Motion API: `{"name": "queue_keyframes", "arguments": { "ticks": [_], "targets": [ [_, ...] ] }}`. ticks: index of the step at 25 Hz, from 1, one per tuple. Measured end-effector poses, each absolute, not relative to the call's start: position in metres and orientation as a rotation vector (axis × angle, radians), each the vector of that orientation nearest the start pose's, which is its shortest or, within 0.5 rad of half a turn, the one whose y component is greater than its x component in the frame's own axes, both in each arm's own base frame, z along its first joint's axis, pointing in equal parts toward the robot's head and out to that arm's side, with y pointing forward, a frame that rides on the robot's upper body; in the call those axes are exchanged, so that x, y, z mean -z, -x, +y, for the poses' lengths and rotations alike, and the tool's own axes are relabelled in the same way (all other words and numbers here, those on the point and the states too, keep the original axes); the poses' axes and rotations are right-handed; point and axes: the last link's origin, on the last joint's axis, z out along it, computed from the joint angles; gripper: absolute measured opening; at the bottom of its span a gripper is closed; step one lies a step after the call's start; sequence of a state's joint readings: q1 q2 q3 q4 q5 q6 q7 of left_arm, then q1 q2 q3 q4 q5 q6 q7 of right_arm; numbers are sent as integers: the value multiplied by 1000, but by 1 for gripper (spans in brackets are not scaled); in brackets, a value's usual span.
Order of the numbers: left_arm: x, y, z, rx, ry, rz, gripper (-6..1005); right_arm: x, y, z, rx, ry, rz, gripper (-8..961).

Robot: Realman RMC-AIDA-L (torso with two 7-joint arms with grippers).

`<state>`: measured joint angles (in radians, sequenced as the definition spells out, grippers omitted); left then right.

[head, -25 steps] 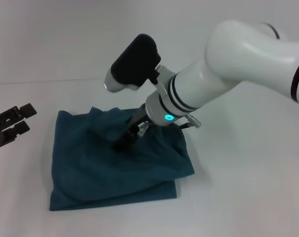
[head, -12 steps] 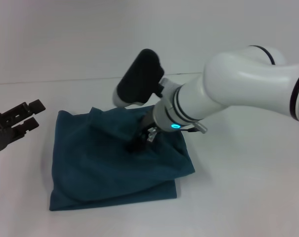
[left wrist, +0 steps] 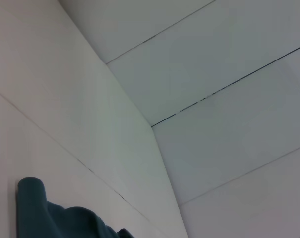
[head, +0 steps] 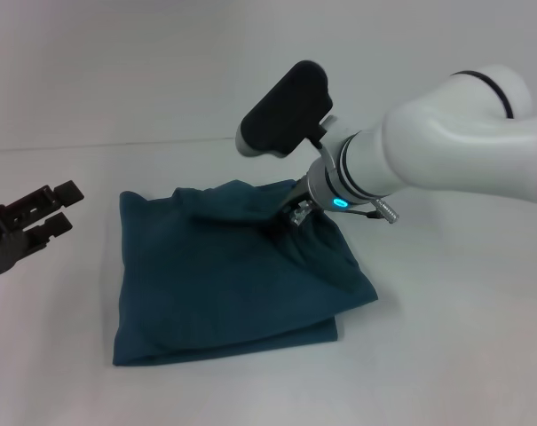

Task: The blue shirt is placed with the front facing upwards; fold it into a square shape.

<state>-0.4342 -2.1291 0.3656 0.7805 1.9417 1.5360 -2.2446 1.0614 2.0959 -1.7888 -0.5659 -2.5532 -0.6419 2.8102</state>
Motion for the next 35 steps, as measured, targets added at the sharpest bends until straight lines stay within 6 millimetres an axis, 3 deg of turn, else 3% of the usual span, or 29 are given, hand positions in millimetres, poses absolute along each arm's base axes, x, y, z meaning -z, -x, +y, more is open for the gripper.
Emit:
{"name": "queue_keyframes", "arguments": {
  "ticks": [7, 20, 23, 28, 31, 35],
  "targets": [
    [-55, 302, 323, 1202, 1911, -1752, 799, 95, -125, 442, 211, 2402, 615, 883],
    [-53, 299, 325, 1206, 1920, -1748, 798, 91, -135, 449, 254, 2357, 650, 884],
    [-53, 299, 325, 1208, 1920, -1749, 798, 72, -143, 463, 236, 2244, 743, 884],
    [-53, 298, 325, 1212, 1925, -1751, 798, 21, -155, 479, 115, 2092, 903, 883],
    [-54, 298, 326, 1216, 1923, -1747, 798, 13, -154, 475, 91, 2112, 895, 883],
    [-56, 297, 327, 1226, 1918, -1740, 798, 18, -146, 470, 90, 2177, 890, 883]
  ]
}}
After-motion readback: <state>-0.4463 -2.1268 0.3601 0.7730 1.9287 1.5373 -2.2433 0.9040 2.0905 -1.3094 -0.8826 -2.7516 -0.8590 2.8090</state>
